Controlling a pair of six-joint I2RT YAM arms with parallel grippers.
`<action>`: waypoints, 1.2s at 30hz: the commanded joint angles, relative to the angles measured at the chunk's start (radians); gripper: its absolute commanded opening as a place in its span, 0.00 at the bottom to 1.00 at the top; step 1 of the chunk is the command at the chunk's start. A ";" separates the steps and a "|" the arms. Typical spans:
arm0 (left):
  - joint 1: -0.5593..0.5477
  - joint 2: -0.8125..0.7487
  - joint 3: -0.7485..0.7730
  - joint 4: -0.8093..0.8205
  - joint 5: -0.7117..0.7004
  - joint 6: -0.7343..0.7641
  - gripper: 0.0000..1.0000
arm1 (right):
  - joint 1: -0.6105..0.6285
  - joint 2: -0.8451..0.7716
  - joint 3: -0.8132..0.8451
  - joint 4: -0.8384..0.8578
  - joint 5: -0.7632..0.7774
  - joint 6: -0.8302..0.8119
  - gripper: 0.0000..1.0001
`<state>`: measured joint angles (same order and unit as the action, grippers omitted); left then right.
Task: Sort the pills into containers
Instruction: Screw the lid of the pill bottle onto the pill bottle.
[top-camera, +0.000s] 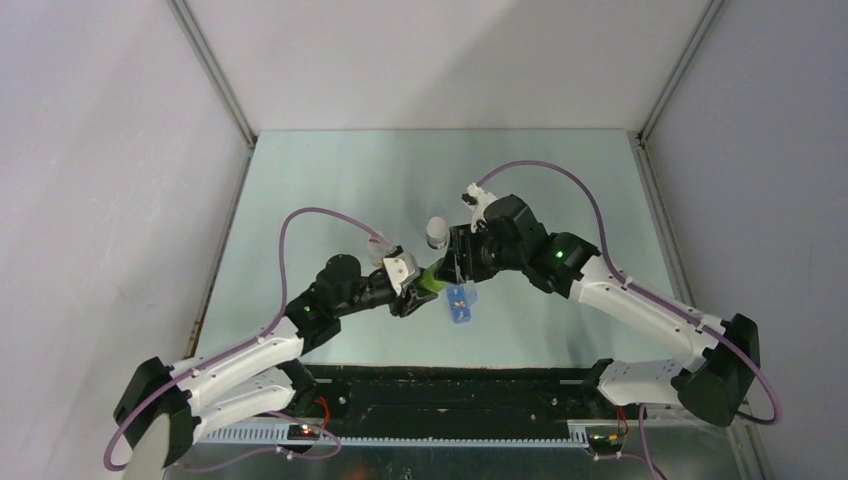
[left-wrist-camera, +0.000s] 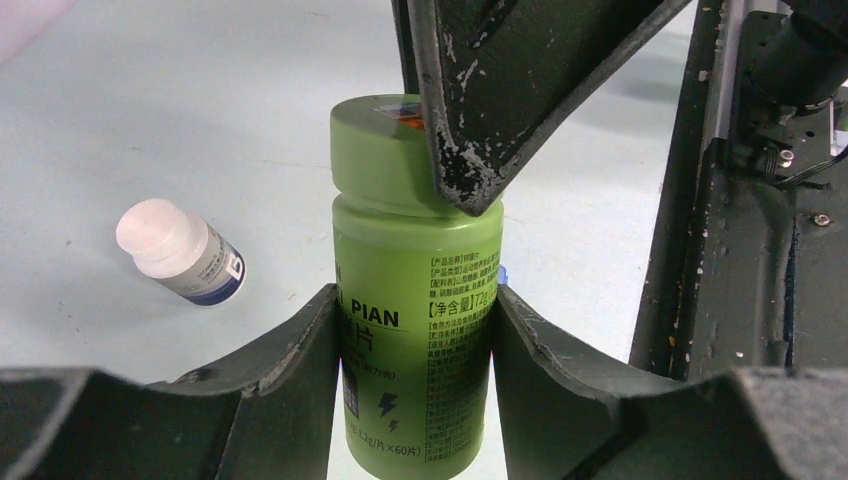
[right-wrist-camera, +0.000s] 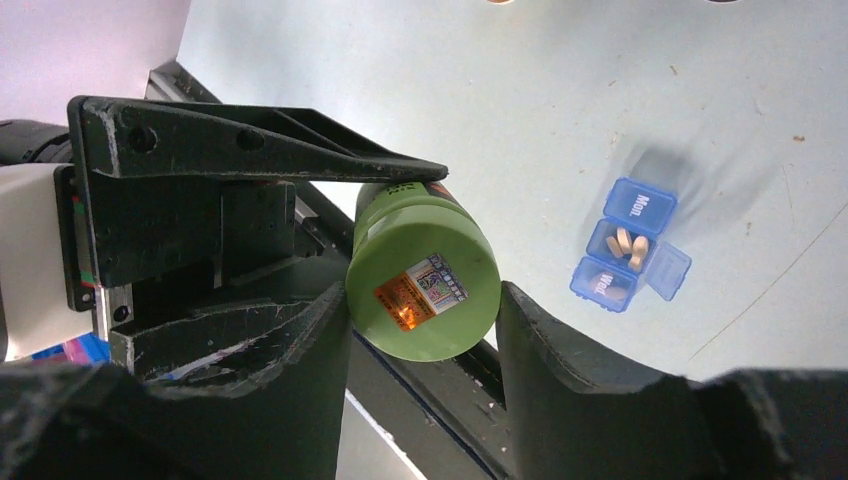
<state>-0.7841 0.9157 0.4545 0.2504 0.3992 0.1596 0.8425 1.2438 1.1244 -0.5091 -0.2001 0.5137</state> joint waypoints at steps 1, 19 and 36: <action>-0.009 -0.035 0.071 0.196 0.030 0.036 0.00 | 0.019 0.043 0.023 -0.069 0.088 0.052 0.33; -0.009 -0.079 0.043 0.257 0.185 -0.024 0.00 | -0.031 -0.032 0.025 -0.036 -0.409 -0.279 0.37; -0.008 -0.048 0.067 0.188 0.220 -0.015 0.00 | -0.010 -0.088 0.012 0.046 -0.390 -0.438 0.28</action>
<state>-0.7830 0.8753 0.4541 0.2619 0.5636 0.1390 0.7834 1.1923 1.1355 -0.5701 -0.5209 0.1146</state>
